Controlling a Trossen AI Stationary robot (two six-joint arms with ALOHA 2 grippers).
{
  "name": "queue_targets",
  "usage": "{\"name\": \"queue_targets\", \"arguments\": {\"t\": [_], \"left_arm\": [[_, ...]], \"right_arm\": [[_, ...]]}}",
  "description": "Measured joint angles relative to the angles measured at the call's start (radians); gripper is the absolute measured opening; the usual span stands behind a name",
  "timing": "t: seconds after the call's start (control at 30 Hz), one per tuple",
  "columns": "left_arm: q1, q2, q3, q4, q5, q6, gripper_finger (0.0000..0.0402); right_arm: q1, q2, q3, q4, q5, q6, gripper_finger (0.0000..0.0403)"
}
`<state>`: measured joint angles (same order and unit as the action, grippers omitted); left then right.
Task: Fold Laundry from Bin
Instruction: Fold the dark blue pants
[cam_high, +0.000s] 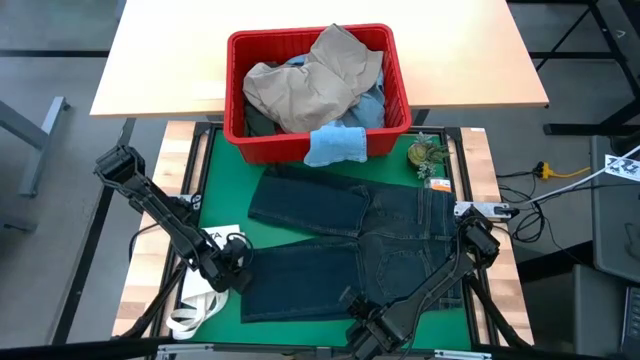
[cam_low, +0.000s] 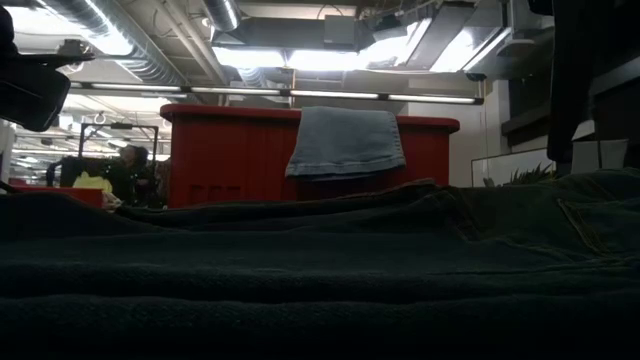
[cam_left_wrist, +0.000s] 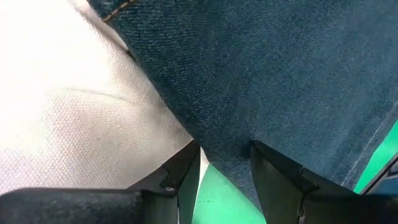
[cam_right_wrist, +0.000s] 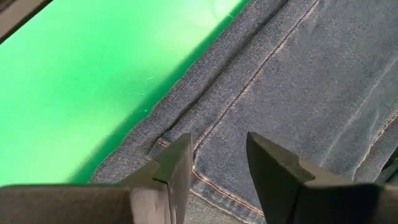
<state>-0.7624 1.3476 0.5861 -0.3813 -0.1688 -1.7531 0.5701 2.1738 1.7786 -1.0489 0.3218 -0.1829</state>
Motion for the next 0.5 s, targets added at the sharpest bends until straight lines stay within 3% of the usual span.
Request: {"name": "queue_targets", "arguments": {"t": [0.5], "left_arm": [[0.0,0.001,0.0,0.002,-0.051,0.0,0.0135]], "right_arm": [[0.083,-0.083,0.001,-0.143,0.126,0.054,0.0154]]}}
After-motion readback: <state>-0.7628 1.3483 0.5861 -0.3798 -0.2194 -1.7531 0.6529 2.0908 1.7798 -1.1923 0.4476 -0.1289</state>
